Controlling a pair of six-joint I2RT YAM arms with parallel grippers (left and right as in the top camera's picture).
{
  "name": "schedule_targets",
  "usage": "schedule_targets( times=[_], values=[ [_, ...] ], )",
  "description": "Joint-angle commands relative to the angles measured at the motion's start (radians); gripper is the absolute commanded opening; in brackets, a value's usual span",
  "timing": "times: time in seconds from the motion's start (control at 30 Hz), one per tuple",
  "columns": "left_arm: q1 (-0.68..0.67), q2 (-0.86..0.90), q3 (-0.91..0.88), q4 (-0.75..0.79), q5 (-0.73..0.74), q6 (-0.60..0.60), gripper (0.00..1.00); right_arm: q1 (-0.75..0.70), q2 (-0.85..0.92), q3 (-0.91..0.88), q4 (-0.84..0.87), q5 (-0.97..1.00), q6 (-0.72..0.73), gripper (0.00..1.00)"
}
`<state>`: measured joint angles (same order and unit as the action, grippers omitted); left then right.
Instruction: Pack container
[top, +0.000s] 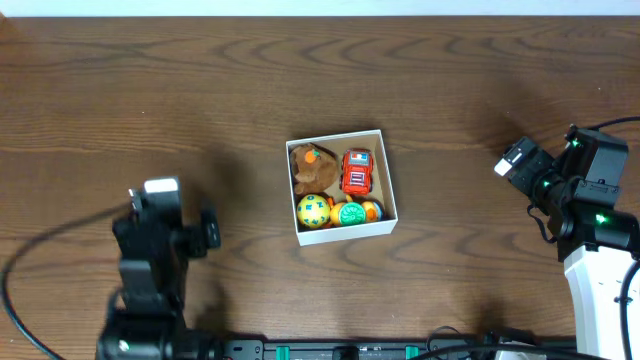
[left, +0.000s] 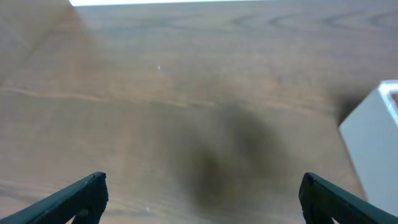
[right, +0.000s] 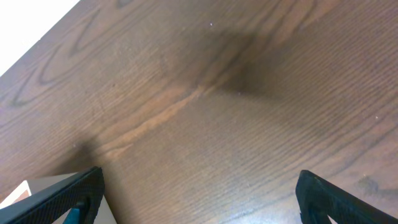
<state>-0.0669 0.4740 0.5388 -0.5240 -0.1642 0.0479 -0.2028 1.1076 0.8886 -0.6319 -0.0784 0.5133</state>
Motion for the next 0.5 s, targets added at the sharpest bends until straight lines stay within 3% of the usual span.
schedule_targets(
  times=[0.0,0.2,0.47],
  values=[
    [0.005,-0.138,-0.14,0.051,-0.001,-0.034,0.98,-0.007,-0.008,0.018,-0.001,-0.003,0.01,0.99],
    [0.005,-0.34,-0.307,0.075,-0.001,-0.08,0.98,-0.007,-0.008,0.018,-0.001,-0.003,0.01,0.99],
    [0.005,-0.41,-0.354,0.076,-0.002,-0.079,0.98,-0.007,-0.008,0.018,-0.001,-0.003,0.01,0.99]
  ],
)
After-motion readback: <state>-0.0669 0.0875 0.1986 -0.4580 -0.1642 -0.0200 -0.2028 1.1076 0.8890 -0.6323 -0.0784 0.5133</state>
